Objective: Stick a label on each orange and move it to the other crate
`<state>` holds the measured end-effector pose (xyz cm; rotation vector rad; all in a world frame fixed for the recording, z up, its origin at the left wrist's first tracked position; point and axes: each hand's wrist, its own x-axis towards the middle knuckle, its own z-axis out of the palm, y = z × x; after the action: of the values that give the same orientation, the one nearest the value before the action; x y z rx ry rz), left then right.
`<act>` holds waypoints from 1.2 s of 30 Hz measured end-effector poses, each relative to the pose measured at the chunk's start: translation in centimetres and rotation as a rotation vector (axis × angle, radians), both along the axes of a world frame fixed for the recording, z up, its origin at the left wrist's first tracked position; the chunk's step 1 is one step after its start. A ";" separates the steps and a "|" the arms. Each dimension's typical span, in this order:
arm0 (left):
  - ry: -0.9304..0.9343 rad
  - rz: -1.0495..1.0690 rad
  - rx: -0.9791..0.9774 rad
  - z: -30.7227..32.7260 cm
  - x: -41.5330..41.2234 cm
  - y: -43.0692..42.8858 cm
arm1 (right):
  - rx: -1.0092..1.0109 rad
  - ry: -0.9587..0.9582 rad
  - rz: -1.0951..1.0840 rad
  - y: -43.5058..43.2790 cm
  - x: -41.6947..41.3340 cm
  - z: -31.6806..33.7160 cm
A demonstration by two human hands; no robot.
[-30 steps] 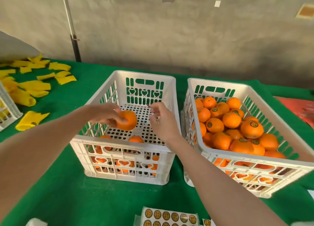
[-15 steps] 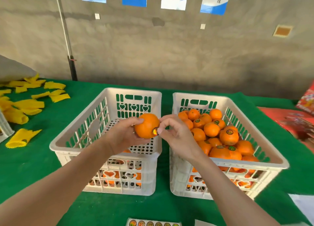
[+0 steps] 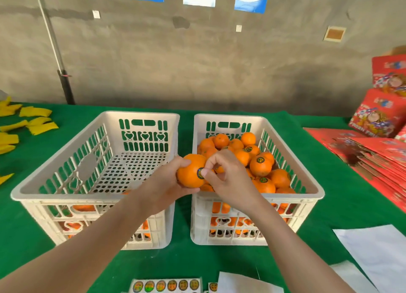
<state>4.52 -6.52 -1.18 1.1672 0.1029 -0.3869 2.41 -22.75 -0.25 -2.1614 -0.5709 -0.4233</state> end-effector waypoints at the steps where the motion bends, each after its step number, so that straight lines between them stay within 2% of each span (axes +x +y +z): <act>1: -0.002 -0.028 0.020 -0.3 0.1 -0.3 | -0.012 -0.013 -0.013 -0.2 -0.1 -0.1; 6: -0.051 -0.110 0.042 -0.4 -0.2 -0.9 | 0.021 -0.073 -0.085 -0.7 -0.8 -1.1; 10: -0.088 -0.126 0.041 -0.7 -0.8 -1.2 | 0.189 0.106 -0.075 -1.2 -1.8 -2.2; 14: -0.145 -0.201 0.065 -1.4 -1.6 -2.9 | 0.245 0.199 0.018 -2.0 -2.8 -4.3; 17: -0.333 -0.167 0.254 -1.5 -1.1 -5.1 | 0.254 0.158 -0.097 -3.2 -2.0 -4.7; 19: -0.496 -0.055 0.405 -1.7 0.3 -6.7 | 0.250 0.141 -0.167 -4.6 -0.4 -3.9; 21: -0.696 0.065 0.755 -2.7 2.3 -8.2 | 0.258 0.137 -0.236 -6.3 2.2 -2.6; 23: -0.847 -0.003 1.151 -4.2 3.8 -9.5 | 0.284 0.135 -0.341 -8.5 5.9 -1.4; 24: -0.847 -0.073 1.263 -4.9 4.3 -9.9 | 0.279 0.139 -0.405 -9.7 8.1 -0.8; 27: -0.778 -0.151 1.359 -6.1 5.2 -10.3 | 0.182 0.256 -0.589 -13.0 14.3 -0.5; 30: -0.817 -0.105 1.417 -6.5 5.7 -10.1 | -0.064 0.466 -0.701 -15.0 18.3 -1.9; 33: -0.861 -0.093 1.463 -6.5 5.6 -10.2 | -0.266 0.562 -0.655 -15.7 20.0 -3.5; 36: -0.833 -0.067 1.479 -6.2 5.6 -10.1 | -0.332 0.607 -0.613 -15.7 20.7 -4.0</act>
<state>10.08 -16.60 -7.38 2.7018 -0.4658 0.2495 23.09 -38.46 -4.26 -2.5961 0.4001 0.0371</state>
